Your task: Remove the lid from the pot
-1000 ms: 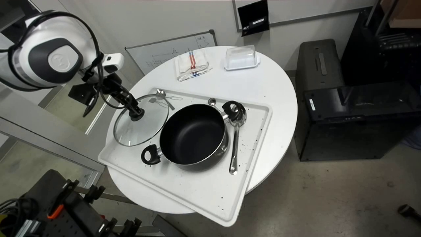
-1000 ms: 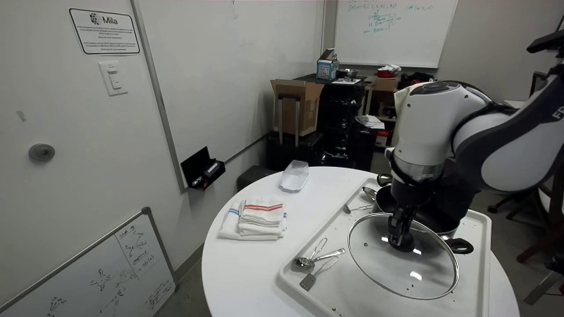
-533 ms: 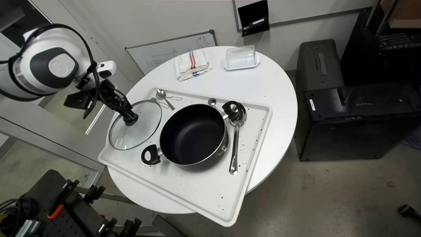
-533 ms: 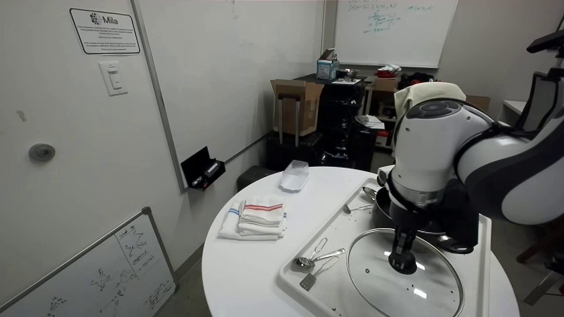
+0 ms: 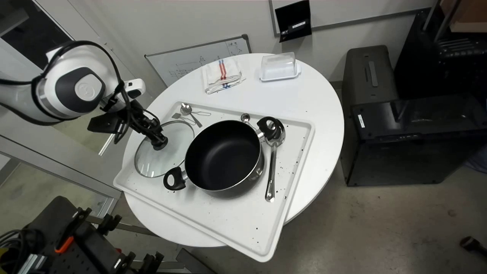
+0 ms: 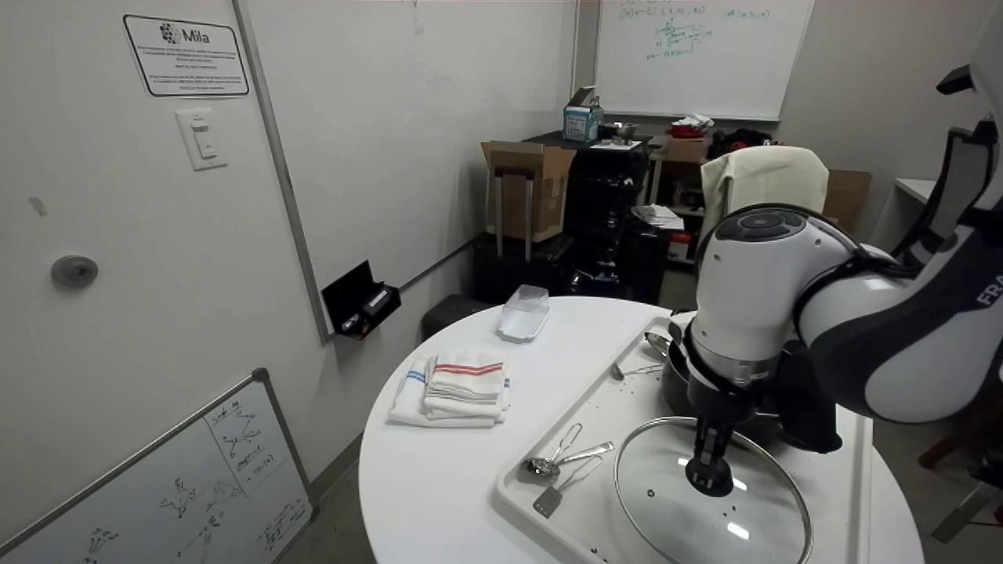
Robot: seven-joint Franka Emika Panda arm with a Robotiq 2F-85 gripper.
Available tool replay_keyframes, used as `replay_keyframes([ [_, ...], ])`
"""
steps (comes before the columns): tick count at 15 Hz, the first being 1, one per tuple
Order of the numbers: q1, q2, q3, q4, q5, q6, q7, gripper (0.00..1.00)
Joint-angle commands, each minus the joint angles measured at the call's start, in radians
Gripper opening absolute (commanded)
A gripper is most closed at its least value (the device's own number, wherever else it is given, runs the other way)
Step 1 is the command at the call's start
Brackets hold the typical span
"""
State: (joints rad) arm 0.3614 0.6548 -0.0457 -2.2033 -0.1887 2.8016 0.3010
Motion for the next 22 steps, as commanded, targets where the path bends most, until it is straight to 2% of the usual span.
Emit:
replay_keyframes([
  [1,-0.042,0.056,0.024,0.043,0.014,0.038,-0.081,0.24],
  [11,-0.130,0.147,0.077,0.103,0.019,0.038,-0.236,0.24],
  [12,-0.134,0.144,0.080,0.100,0.020,0.036,-0.244,0.74],
  [13,-0.139,0.142,0.084,0.097,0.020,0.035,-0.252,0.76],
  [16,-0.148,0.117,0.091,0.079,0.020,0.031,-0.268,0.96],
  [17,-0.151,0.103,0.094,0.069,0.021,0.027,-0.271,0.99],
  [22,-0.175,-0.034,0.127,-0.028,0.025,0.000,-0.303,1.00],
])
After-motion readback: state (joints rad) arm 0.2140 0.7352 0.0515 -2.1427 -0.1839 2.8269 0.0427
